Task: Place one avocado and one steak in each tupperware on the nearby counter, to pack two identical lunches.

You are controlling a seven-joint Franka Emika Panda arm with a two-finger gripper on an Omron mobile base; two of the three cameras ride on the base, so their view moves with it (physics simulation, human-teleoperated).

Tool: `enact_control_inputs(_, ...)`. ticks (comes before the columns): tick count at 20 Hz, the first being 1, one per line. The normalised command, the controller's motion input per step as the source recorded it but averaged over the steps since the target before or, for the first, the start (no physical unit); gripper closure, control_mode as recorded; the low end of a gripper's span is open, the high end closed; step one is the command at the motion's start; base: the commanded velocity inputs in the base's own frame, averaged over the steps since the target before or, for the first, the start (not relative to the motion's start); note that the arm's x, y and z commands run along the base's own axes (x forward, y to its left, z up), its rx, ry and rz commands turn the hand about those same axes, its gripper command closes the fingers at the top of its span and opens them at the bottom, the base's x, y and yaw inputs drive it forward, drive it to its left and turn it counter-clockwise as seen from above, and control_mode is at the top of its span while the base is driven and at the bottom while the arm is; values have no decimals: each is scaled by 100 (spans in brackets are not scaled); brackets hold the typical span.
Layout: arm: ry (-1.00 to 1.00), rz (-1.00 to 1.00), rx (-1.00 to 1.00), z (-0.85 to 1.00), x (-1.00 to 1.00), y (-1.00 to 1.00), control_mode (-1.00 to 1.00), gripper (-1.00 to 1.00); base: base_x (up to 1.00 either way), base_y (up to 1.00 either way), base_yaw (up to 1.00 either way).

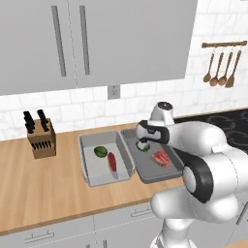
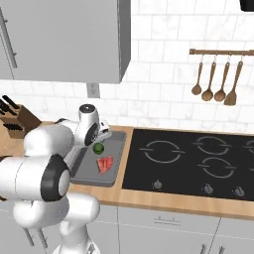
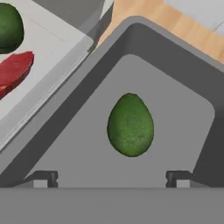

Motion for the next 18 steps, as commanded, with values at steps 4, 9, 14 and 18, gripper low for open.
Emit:
enact_control_inputs(4, 7, -28, 0, 71, -89, 0, -100, -100, 0, 0, 0)
enact_control_inputs(9, 7, -26, 0, 84, -88, 30, -100, -100, 0, 0, 0)
enact_control_inputs(14, 0, -14, 0, 72, -98, 62, -100, -100, 0, 0, 0)
enact_control_inputs(18, -7, 0, -3, 43, -99, 37, -100, -100, 0, 0, 0)
